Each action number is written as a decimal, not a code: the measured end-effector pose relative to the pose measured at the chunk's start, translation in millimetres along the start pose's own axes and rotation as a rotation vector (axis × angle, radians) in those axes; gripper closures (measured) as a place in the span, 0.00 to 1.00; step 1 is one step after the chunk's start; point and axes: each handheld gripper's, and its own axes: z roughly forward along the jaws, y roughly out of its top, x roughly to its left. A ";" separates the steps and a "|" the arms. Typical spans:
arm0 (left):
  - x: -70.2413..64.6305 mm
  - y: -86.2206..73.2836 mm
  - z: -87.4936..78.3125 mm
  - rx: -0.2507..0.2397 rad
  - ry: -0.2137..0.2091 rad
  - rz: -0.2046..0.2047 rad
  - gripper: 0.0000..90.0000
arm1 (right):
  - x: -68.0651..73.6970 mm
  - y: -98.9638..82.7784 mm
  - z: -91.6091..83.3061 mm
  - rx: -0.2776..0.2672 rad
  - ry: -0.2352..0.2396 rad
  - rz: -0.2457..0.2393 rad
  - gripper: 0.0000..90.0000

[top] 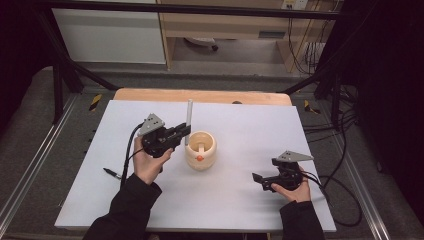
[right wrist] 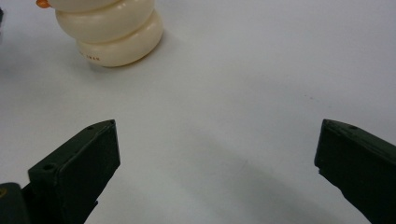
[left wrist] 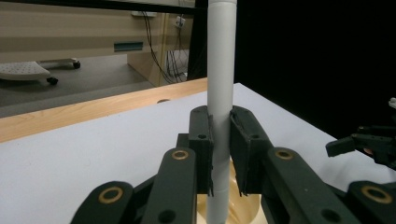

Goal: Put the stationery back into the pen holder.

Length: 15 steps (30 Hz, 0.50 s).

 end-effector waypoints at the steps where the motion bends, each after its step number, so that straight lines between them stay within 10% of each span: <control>1: -0.9 0.1 2.8 -0.003 -0.002 -0.002 0.88 | 0.0 0.0 0.0 0.002 0.000 -0.001 0.01; 15: -10.9 -16.8 45.9 0.043 -0.005 0.025 0.88 | 0.8 -0.4 0.6 0.001 0.004 0.005 0.01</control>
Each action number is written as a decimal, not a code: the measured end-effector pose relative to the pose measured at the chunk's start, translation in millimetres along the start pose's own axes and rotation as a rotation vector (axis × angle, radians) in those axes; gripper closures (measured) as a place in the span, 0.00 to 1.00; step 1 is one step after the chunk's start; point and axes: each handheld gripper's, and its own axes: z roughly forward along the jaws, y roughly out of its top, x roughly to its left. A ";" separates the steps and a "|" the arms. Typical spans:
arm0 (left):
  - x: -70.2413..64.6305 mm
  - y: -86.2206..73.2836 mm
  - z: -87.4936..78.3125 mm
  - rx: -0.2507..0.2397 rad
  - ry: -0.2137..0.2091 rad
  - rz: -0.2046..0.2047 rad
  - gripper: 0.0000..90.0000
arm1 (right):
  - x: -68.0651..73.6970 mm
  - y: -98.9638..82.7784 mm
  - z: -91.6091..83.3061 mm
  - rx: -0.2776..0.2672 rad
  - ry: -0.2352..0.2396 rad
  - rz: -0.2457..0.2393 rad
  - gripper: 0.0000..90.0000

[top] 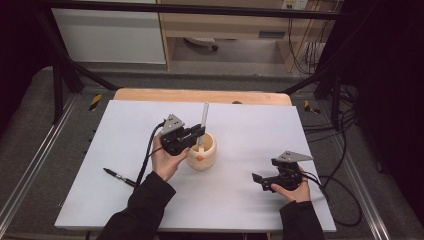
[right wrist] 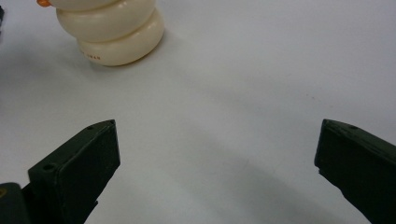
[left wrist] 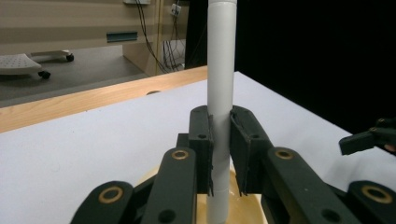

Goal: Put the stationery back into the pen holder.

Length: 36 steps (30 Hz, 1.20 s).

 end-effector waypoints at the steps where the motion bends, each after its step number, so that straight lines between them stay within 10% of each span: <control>1: 0.1 -2.2 2.1 0.000 -0.004 -0.002 0.88 | -0.2 0.0 0.0 0.001 0.000 -0.002 0.01; 29: 3.0 -34.7 14.3 0.109 -0.035 0.008 0.87 | -0.4 -0.1 0.3 0.003 -0.003 -0.005 0.01; 36: 6.3 -33.5 9.2 0.140 -0.030 0.053 0.68 | 0.0 -0.1 0.2 0.002 0.000 -0.002 0.01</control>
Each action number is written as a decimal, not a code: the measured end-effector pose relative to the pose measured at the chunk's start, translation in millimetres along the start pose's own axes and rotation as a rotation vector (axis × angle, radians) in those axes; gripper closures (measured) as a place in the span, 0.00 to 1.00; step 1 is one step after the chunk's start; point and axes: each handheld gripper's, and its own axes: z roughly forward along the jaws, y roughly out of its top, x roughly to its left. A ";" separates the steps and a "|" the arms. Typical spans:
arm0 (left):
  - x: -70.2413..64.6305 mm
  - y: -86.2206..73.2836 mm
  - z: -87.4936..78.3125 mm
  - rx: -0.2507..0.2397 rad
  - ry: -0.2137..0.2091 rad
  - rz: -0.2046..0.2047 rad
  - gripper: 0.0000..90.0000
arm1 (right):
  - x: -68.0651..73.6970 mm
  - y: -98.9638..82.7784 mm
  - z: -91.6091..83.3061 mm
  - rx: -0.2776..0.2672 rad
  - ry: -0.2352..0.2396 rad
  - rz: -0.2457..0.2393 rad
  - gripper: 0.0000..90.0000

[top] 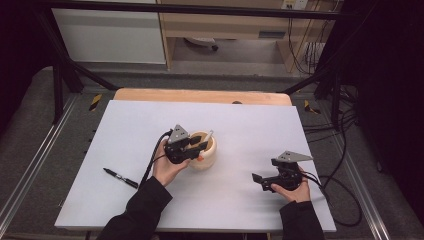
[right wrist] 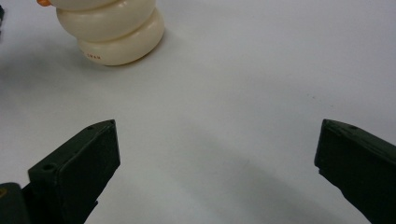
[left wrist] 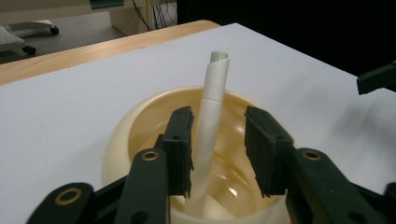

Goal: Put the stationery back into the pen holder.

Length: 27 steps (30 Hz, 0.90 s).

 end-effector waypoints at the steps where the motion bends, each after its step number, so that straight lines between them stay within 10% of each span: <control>1: 0.4 0.6 -1.7 -0.001 0.003 0.001 0.66 | 0.0 0.0 0.0 0.000 -0.001 0.000 0.01; 14: 3.0 16.7 -35.1 0.031 -0.029 0.042 0.38 | -0.1 -0.1 0.0 0.001 -0.001 0.000 0.01; 27: 27.2 -5.0 -72.3 0.177 -0.040 0.130 0.20 | -0.2 -0.4 1.2 0.007 -0.002 -0.008 0.01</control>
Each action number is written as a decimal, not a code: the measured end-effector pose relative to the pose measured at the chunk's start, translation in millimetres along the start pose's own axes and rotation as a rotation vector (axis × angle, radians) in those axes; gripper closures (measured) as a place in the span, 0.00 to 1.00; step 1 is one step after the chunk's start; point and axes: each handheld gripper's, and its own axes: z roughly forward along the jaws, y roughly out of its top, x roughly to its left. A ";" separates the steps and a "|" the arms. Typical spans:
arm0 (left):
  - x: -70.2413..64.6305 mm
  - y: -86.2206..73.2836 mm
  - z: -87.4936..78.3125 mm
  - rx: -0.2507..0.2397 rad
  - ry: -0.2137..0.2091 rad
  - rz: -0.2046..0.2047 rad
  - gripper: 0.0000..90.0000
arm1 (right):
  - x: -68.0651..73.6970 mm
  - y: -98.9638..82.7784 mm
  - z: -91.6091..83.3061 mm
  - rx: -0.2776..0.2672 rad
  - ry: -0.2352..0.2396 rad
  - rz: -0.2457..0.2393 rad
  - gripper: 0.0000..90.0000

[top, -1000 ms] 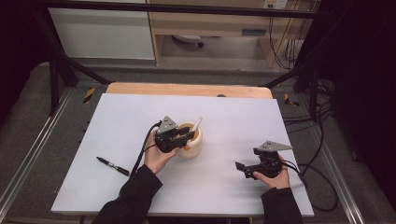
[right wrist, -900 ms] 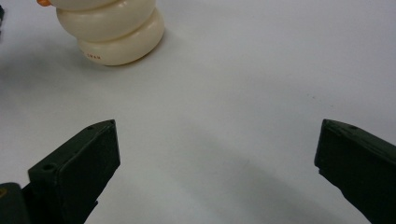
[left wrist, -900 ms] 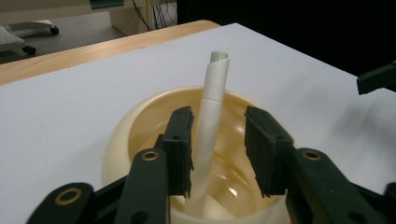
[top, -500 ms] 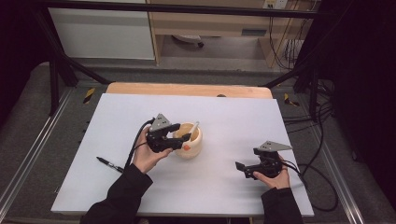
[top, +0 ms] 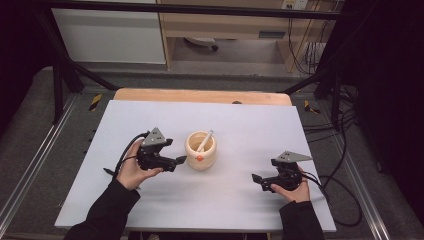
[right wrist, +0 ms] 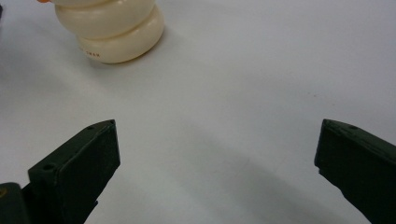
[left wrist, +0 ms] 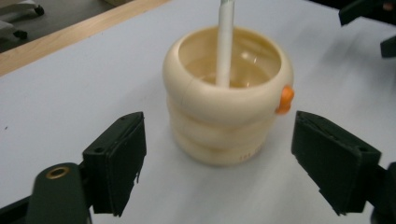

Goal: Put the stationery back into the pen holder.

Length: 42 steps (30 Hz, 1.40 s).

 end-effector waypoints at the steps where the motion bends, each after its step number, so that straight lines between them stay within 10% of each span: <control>1: 1.2 -3.2 -2.1 0.014 0.002 0.009 0.19 | 0.1 0.0 0.1 0.000 0.001 0.000 0.01; 20: 25.2 -44.5 -41.1 0.160 -0.033 0.144 0.06 | 0.8 -0.9 3.0 0.010 0.003 0.000 0.01; 42: 57.6 -80.8 -71.7 0.398 -0.109 0.445 0.09 | 1.0 -1.5 4.3 0.020 0.000 -0.006 0.01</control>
